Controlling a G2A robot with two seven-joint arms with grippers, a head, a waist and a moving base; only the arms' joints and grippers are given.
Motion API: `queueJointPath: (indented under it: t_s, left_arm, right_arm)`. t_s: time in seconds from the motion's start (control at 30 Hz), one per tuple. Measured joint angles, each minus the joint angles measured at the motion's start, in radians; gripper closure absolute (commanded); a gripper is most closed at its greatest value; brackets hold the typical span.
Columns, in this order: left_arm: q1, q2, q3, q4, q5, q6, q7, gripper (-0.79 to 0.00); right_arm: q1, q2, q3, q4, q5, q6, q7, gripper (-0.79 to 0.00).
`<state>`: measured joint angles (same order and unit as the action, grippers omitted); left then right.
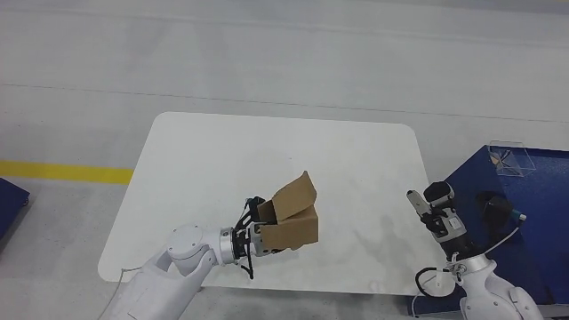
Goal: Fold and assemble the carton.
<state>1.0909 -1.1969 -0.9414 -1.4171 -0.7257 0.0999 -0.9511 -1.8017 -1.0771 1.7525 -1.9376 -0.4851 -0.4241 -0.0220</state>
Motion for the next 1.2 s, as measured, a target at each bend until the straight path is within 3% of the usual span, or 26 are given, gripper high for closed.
queueJointPath:
  t_s: [0.23,0.33,0.57,0.67,0.8,0.97,1.2]
  left_arm:
    - [0.006,-0.001,0.001,-0.009,-0.008,0.008,0.005,0.0]
    - [0.045,-0.002,-0.008,-0.097,-0.113,0.13,0.065,0.0]
    - [0.173,-0.015,-0.018,-0.365,-0.425,0.456,0.442,0.0]
    - [0.208,-0.024,-0.028,-0.419,-0.583,0.5,0.616,0.0]
    - [0.241,-0.038,-0.034,-0.476,-0.772,0.49,0.89,0.0]
    - [0.241,-0.057,-0.018,-0.504,-0.938,0.385,1.249,0.0]
    - [0.226,-0.081,0.019,-0.476,-1.006,0.193,1.538,0.0]
  right_arm:
    - [0.0,0.0,0.0,0.0,0.0,0.0,0.0,-0.785]
    - [0.0,0.0,0.0,0.0,0.0,0.0,0.0,-0.785]
    - [0.0,0.0,0.0,0.0,0.0,0.0,0.0,-0.785]
    - [0.0,0.0,0.0,0.0,0.0,0.0,0.0,-0.785]
    - [0.0,0.0,0.0,0.0,0.0,0.0,0.0,-0.785]
    - [0.0,0.0,0.0,0.0,0.0,0.0,0.0,-0.785]
    - [0.0,0.0,0.0,0.0,0.0,0.0,0.0,-0.785]
